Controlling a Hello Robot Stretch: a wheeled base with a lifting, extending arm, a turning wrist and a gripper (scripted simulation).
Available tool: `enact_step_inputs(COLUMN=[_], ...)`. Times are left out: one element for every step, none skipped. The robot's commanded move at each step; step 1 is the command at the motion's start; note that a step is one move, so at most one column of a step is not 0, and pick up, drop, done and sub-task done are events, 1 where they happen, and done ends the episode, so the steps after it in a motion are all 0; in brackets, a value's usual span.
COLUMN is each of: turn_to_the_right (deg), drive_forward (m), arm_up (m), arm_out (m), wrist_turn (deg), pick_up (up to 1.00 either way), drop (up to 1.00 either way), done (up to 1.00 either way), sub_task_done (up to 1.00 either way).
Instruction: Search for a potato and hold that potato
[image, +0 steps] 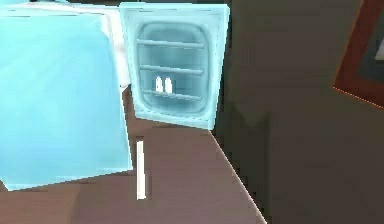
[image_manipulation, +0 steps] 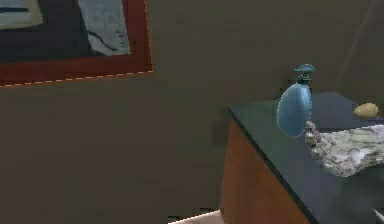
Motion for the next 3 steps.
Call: enact_step_inputs(turn_to_the_right=[-12.0, 0.0, 45.0], drive_forward=[0.00, 0.10, 0.00], arm_up=[0.00, 0.00, 0.00], arm_out=[0.00, 0.00, 0.00], wrist_turn=[0.0, 0.0, 0.0], pick_up=[0.00, 0.00, 0.00], drop=[0.00, 0.00, 0.00], done=[0.00, 0.00, 0.00], sub_task_done=[0.00, 0.00, 0.00])
